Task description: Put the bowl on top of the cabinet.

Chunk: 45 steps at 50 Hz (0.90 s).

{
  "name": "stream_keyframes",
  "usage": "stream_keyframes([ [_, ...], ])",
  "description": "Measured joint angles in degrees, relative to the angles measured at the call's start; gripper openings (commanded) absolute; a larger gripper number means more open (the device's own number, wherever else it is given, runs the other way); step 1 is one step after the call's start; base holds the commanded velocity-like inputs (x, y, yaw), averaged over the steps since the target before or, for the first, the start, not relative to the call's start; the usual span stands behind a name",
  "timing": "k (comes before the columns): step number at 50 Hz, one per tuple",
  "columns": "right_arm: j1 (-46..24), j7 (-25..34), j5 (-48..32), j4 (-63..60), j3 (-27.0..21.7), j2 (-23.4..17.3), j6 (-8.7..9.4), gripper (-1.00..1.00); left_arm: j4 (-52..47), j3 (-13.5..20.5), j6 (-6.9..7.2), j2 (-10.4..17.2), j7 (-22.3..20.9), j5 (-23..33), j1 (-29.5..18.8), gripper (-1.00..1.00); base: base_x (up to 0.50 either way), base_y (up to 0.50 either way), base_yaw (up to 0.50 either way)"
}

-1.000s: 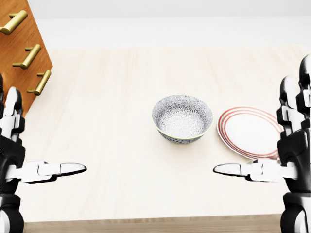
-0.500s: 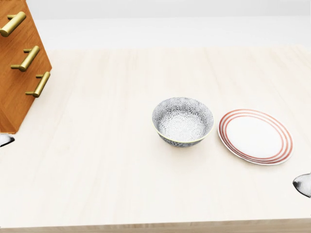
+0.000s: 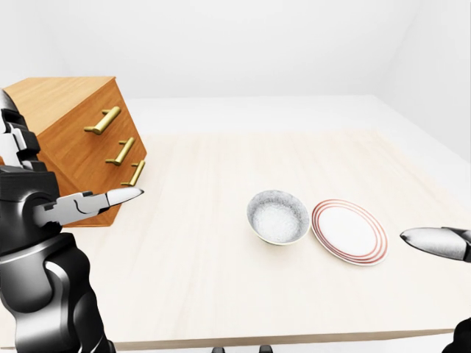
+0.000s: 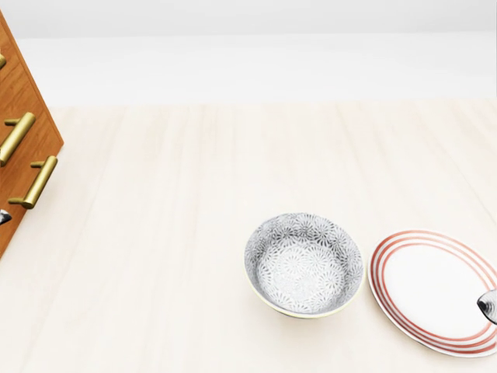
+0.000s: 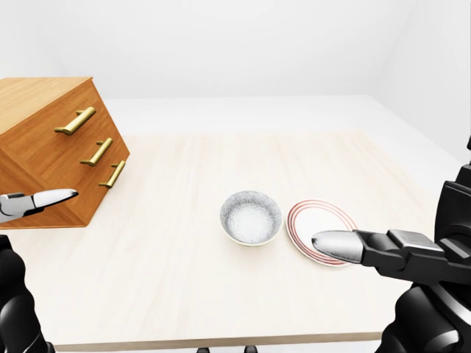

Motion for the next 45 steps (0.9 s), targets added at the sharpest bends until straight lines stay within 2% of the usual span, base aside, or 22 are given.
stream_keyframes([
  [11, 0.28, 0.05, -0.2, -0.32, -0.05, -0.01, 0.0, 1.0, -0.08, 0.05, 0.0, 0.09, 0.08, 0.03, -0.02, 1.0, 0.45, 0.0, 0.0],
  [26, 0.81, 0.83, -1.9, -0.62, 0.39, 0.39, 0.0, 1.0, -0.02, -0.08, 0.0, 0.03, 0.06, 0.16, 0.07, 1.0, 0.0, 0.0, 0.0],
  [45, 1.25, 1.78, -3.68, 0.04, 0.98, 1.01, 0.0, 1.0, -0.37, -0.18, 0.0, -0.11, 0.03, 0.26, 0.21, 1.0, 0.0, 0.2, 0.0],
])
